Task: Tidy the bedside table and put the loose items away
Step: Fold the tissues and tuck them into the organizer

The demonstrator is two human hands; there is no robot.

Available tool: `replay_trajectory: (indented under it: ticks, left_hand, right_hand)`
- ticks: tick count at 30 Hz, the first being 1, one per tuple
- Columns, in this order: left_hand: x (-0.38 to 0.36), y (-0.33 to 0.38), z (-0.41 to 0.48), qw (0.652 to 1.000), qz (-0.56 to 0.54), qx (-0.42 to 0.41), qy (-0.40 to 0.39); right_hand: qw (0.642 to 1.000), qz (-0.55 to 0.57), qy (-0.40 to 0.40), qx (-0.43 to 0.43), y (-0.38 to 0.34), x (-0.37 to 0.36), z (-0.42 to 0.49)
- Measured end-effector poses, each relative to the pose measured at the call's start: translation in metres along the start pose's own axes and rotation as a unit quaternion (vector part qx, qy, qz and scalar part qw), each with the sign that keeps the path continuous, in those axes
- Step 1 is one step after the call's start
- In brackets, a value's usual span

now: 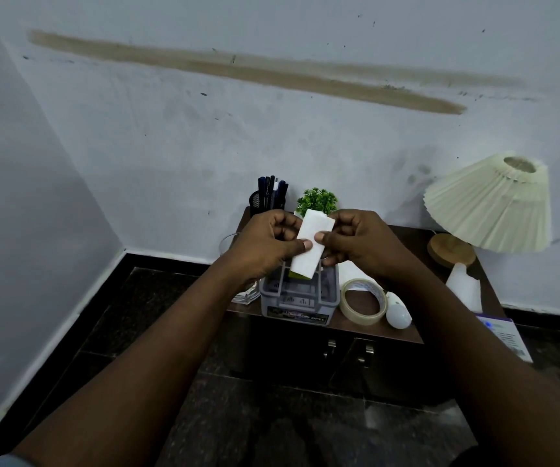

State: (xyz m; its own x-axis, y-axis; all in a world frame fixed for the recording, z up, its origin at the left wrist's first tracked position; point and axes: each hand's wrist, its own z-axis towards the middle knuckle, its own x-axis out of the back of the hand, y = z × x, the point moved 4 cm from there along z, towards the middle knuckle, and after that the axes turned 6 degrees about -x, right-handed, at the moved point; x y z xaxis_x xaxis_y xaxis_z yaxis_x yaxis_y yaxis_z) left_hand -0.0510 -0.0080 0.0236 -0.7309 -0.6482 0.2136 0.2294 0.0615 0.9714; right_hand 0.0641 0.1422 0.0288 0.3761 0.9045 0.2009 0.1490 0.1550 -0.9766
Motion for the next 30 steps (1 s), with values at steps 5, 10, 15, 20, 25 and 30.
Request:
replay_trajectory:
  ticks: [5, 10, 15, 20, 25, 30]
  left_hand:
    - [0.001, -0.003, -0.001, 0.998, 0.050, -0.002, -0.044]
    - [-0.001, -0.010, -0.006, 0.967, 0.228, -0.014, -0.110]
    - [-0.003, -0.015, -0.007, 0.943, 0.311, -0.034, -0.114]
    - [-0.001, -0.019, -0.006, 0.923, 0.365, -0.051, -0.112]
    - [-0.004, -0.023, -0.008, 0.912, 0.383, -0.039, -0.142]
    - [-0.004, -0.022, -0.009, 0.923, 0.355, -0.041, -0.141]
  right_hand:
    - [0.999, -0.040, -0.008, -0.004, 0.001, -0.002, 0.001]
    - [0.965, -0.263, -0.010, 0.004, 0.010, -0.017, 0.000]
    - [0.899, -0.433, -0.012, 0.065, 0.009, -0.037, -0.002]
    - [0.896, -0.437, -0.053, 0.050, 0.010, -0.048, -0.002]
    - [0.853, -0.512, -0.099, 0.012, 0.016, -0.054, -0.001]
    - [0.815, -0.571, -0.092, -0.025, 0.026, -0.053, 0.004]
